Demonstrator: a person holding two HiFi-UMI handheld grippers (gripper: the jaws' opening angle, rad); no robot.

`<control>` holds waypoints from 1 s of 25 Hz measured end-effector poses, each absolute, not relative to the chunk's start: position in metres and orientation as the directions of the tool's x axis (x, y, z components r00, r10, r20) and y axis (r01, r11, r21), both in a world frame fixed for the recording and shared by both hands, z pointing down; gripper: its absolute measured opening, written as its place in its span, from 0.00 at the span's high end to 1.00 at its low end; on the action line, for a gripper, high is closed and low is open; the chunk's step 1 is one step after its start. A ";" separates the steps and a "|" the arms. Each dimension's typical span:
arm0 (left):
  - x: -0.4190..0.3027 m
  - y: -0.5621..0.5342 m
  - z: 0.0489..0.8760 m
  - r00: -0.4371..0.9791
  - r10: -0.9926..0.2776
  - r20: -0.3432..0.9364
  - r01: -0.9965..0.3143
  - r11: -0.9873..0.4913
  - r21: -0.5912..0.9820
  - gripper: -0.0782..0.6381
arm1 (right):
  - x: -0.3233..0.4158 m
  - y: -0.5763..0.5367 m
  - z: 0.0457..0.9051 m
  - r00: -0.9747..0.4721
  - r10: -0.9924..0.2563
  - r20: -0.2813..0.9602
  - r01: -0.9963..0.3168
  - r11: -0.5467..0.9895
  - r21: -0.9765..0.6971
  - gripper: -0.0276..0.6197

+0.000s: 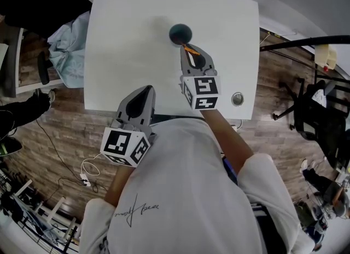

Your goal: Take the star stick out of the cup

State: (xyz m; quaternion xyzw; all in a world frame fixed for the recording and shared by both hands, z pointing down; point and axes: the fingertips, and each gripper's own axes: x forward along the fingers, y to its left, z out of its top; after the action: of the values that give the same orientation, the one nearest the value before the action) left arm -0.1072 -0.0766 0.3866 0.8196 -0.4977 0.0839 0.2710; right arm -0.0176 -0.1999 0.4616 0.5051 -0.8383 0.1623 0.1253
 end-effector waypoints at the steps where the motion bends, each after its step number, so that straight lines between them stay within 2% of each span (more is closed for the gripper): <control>1: -0.108 -0.077 0.387 0.490 -0.771 0.407 -0.862 -0.357 0.361 0.88 | -0.018 -0.200 0.461 -0.456 -0.808 0.372 -0.889 0.436 -0.143 0.90; 25: -0.108 -0.074 0.384 0.496 -0.775 0.393 -0.857 -0.364 0.365 0.88 | -0.008 -0.200 0.453 -0.419 -0.834 0.360 -0.907 0.404 -0.119 0.92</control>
State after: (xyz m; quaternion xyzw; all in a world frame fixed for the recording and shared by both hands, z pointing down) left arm -0.1076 -0.0739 0.3843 0.8221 -0.4962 0.0771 0.2683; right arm -0.0079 -0.1999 0.4527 0.5249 -0.8290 0.1492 0.1227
